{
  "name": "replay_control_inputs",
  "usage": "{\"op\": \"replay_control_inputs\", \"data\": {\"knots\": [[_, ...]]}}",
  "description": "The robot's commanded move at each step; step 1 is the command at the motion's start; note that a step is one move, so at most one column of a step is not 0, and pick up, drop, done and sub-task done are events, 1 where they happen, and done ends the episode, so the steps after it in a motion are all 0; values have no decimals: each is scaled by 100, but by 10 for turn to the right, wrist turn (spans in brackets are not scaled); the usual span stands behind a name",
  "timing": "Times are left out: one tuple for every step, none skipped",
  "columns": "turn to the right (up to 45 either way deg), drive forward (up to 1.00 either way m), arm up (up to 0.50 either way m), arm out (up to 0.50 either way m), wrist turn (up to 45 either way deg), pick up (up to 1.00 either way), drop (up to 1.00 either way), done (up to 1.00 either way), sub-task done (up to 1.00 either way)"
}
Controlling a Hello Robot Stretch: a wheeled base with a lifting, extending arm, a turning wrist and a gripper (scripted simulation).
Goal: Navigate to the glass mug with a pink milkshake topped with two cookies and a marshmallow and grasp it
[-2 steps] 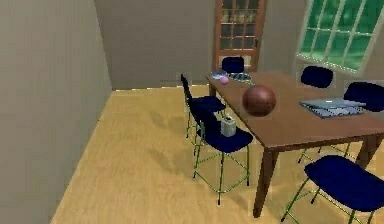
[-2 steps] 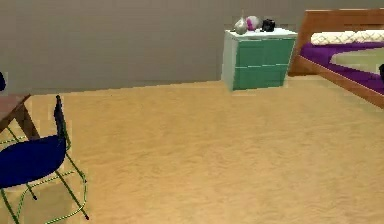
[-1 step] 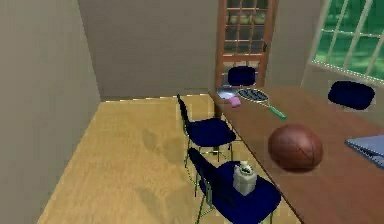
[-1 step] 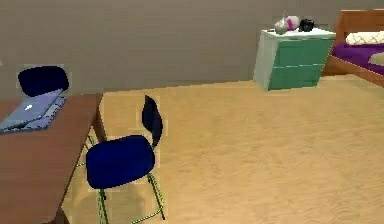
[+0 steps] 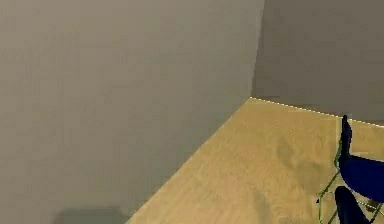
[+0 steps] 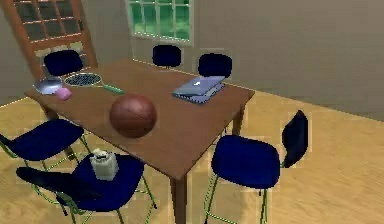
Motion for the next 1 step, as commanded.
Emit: {"op": "replay_control_inputs", "data": {"knots": [[-240,0,0,0,0,0,0,0,0]]}}
